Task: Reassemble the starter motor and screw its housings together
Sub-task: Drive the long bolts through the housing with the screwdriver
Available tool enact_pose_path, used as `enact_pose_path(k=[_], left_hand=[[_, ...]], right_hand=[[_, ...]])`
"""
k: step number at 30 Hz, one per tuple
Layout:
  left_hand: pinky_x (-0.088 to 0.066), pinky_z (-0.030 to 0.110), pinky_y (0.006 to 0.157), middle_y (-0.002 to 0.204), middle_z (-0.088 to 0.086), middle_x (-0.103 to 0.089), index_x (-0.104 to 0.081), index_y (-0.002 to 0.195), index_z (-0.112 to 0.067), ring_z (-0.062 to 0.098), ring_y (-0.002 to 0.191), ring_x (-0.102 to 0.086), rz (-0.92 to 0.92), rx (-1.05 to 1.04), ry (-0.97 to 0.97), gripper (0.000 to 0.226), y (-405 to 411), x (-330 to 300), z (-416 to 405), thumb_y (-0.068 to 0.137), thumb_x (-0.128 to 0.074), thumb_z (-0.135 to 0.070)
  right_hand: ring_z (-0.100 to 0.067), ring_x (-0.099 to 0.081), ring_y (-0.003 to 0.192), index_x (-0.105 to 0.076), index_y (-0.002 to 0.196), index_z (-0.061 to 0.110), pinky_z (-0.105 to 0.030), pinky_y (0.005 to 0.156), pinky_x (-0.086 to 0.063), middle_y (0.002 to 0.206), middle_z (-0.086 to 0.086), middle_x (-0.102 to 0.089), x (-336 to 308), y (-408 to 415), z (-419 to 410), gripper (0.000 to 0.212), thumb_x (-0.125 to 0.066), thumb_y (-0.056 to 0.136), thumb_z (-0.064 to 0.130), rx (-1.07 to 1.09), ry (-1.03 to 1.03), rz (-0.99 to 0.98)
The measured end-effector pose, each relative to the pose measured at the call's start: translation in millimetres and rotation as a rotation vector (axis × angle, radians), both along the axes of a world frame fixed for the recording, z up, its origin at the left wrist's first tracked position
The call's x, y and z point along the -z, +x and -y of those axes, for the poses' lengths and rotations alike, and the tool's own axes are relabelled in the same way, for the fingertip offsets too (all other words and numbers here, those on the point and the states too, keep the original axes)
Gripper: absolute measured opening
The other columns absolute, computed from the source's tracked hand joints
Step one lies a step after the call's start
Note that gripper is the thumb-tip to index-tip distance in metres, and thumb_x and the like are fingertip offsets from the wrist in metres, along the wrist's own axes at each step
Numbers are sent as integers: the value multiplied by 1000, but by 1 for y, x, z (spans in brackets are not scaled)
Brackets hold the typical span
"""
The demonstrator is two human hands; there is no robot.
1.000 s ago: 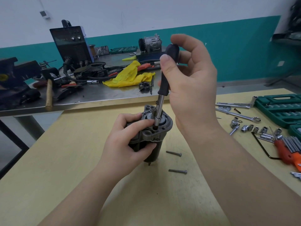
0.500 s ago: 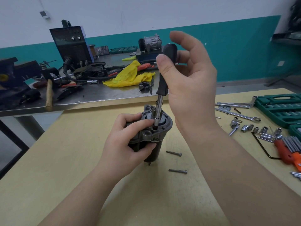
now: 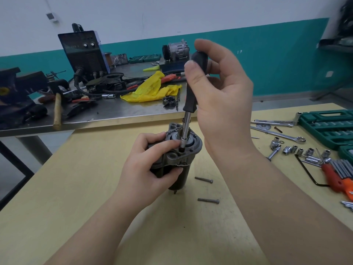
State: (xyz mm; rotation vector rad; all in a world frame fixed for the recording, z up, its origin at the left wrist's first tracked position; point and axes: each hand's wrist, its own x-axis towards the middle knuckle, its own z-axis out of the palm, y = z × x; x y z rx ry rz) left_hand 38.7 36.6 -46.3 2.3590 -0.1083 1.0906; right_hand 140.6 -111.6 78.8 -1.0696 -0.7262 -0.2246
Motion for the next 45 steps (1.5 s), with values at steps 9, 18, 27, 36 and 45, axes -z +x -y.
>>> enact_pose_path(k=[9, 18, 27, 36, 45], left_hand=[[-42, 16, 111, 139, -18, -49, -64, 133, -42, 11, 140, -53, 5, -4, 8, 57, 0, 0, 0, 79, -82, -37], [-43, 17, 112, 139, -18, -49, -64, 132, -42, 11, 141, -52, 5, 0, 6, 56, 0, -1, 0, 79, -82, -37], [-42, 16, 112, 138, -14, -50, -68, 131, -38, 8, 141, -51, -5, -1, -1, 54, -2, -3, 2, 80, -83, -34], [-45, 18, 111, 136, -11, -52, -67, 132, -37, 5, 140, -52, 4, 5, -22, 56, -2, -4, 4, 79, -84, -34], [-45, 20, 112, 138, -14, -51, -68, 131, -39, 10, 140, -53, -6, 20, -27, 53, -2, -3, 2, 80, -82, -36]], right_hand=[[-35, -73, 90, -69, 127, 25, -56, 78, -64, 102, -4, -73, 1, 1, 1, 25, -62, 108, 11, -57, -16, -8], [-32, -71, 94, -72, 129, 17, -58, 87, -63, 106, -4, -73, 5, 5, -1, 26, -54, 110, 16, -131, 41, -89], [-16, -68, 82, -70, 122, 28, -31, 66, -61, 89, 8, -71, 1, 5, -2, 25, -73, 100, 16, -18, -8, 8], [-26, -78, 90, -67, 126, 25, -50, 81, -66, 106, -6, -79, 1, 5, 1, 27, -65, 103, 11, -53, -40, 14], [-39, -71, 91, -70, 125, 27, -43, 73, -65, 99, 2, -72, 2, 5, 0, 24, -69, 103, 18, -37, -10, 19]])
